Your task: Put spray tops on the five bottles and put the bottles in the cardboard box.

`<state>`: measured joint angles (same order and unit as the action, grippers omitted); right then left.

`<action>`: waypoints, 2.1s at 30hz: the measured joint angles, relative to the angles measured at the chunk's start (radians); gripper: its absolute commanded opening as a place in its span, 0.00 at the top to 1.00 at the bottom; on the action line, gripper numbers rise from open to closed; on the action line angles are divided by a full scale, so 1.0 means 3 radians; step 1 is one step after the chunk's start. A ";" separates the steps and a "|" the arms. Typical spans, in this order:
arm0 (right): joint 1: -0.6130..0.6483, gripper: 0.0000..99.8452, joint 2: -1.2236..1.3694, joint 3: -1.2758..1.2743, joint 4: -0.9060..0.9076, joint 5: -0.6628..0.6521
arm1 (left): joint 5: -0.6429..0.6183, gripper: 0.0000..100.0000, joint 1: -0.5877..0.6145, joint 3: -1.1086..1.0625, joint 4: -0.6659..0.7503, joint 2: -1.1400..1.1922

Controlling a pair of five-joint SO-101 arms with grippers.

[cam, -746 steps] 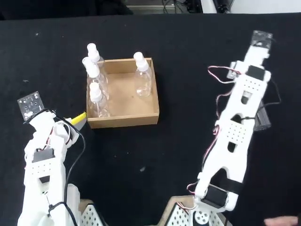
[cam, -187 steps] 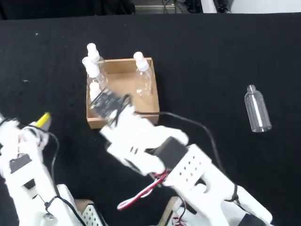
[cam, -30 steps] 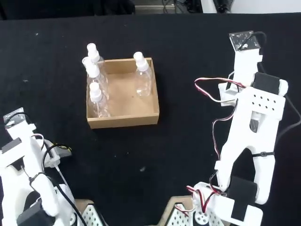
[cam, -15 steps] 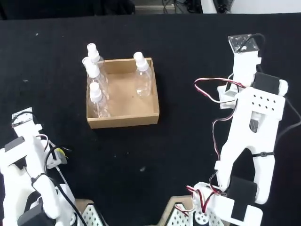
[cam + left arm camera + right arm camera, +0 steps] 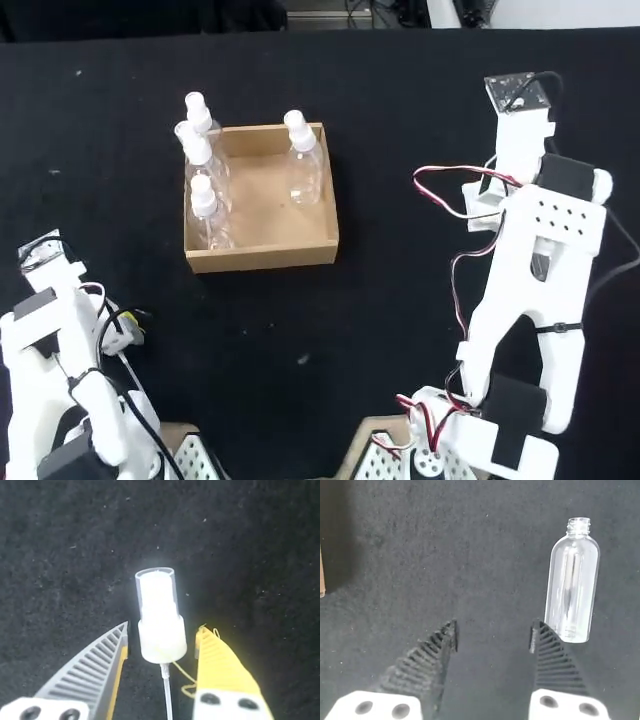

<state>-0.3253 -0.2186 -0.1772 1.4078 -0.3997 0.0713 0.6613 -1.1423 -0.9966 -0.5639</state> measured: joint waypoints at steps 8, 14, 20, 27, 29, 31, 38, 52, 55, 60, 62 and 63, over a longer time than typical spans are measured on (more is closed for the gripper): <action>0.0000 0.79 0.0000 0.0000 0.0000 0.0000 | -0.0128 0.88 -0.0020 0.0000 0.0005 0.0000; 0.0000 0.79 0.0000 0.0000 0.0000 0.0000 | -0.0215 0.88 -0.0020 0.0000 0.0010 0.0000; 0.0000 0.79 0.0000 0.0000 0.0000 0.0000 | -0.0215 0.88 -0.0031 -0.0005 0.0113 0.0000; 0.0000 0.79 0.0000 0.0000 0.0000 0.0000 | -0.0215 0.93 -0.0036 -0.0005 0.0113 0.0000; 0.0000 0.79 0.0000 0.0000 0.0000 0.0000 | -0.0215 0.98 -0.0041 -0.0005 0.0113 0.0000; 0.0000 0.79 0.0000 0.0000 0.0000 0.0000 | -0.0220 0.97 -0.0041 0.0000 0.0118 0.0000; 0.0005 0.79 -0.0087 0.0256 0.0179 0.0000 | -0.0205 0.97 -0.0020 0.0123 0.0123 -0.0005; 0.0015 0.79 -0.0327 0.0619 0.0353 0.0000 | -0.0169 0.97 0.1038 0.0721 0.0936 0.0169; 0.0015 0.79 -0.0327 0.0563 0.0353 0.0000 | -0.0169 0.97 0.1069 0.0731 0.0956 0.0430; -0.0194 0.76 -0.0102 0.0476 0.0332 0.0000 | -0.0153 0.97 0.1069 0.1033 0.0788 0.0772; -0.0322 0.72 0.0138 0.0476 0.0338 -0.0077 | -0.0138 0.97 0.1069 0.1258 0.0552 0.0854; -0.0363 0.70 0.0276 0.0486 0.0373 -0.0143 | -0.0133 0.97 0.1069 0.1366 0.0430 0.0875</action>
<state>-0.4342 -0.1358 -0.0315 1.5198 -0.4427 0.0315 0.9820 -0.7327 -0.8677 -0.3015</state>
